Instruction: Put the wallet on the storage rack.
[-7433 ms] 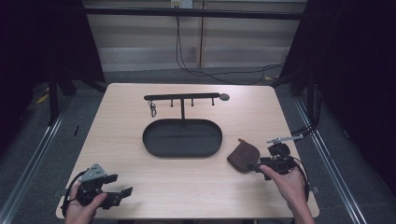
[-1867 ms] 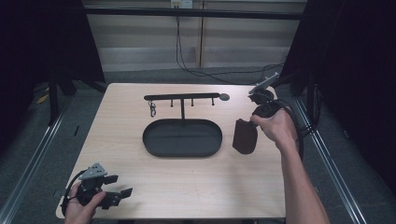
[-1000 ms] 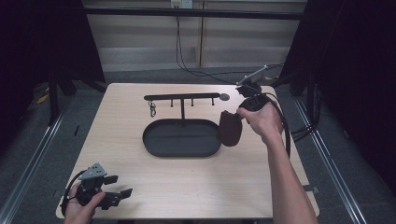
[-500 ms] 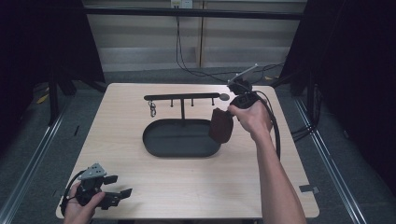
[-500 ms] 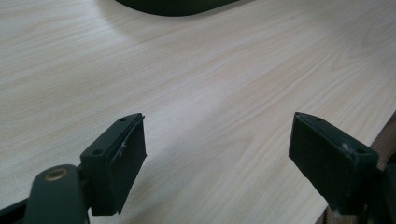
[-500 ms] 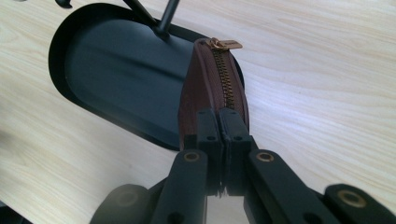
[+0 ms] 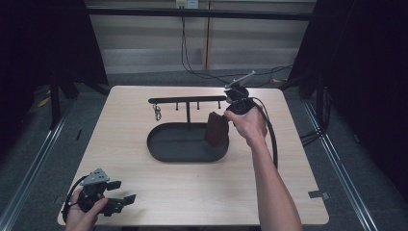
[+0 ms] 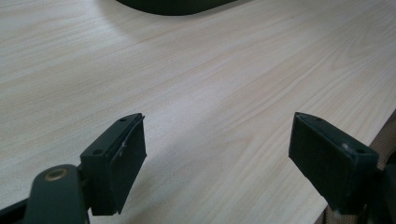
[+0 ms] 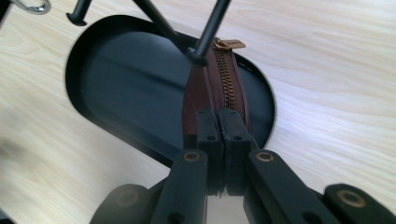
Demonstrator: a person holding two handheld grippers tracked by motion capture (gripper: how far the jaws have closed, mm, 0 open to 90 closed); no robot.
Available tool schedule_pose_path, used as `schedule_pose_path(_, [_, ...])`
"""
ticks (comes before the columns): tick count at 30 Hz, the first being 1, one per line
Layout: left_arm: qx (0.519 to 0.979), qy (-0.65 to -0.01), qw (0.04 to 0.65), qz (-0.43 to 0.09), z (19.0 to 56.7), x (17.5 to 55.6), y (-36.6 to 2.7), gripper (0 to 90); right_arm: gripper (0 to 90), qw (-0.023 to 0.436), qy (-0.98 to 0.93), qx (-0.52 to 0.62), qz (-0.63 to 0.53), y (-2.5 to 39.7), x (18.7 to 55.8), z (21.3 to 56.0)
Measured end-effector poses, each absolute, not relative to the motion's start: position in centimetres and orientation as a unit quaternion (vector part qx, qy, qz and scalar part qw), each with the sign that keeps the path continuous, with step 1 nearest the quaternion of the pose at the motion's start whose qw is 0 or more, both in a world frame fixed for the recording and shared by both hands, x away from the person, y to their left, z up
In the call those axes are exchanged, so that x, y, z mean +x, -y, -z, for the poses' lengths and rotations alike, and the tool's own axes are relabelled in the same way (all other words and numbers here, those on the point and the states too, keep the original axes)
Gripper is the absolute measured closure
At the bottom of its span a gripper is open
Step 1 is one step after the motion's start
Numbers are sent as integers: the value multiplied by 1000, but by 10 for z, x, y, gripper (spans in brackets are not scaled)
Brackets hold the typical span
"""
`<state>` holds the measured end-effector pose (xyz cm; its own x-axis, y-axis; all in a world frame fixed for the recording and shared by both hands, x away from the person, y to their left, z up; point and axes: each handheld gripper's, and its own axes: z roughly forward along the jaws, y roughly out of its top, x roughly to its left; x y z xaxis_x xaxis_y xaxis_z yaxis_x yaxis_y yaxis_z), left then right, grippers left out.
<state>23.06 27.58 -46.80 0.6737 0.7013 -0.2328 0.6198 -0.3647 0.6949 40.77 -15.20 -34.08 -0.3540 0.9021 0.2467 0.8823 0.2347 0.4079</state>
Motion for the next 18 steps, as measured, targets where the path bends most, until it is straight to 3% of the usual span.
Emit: schedule_pose_path(18, [825, -399, 397, -50, 468, 230, -276, 188, 888, -27, -754, 576, -313, 156, 409, 381])
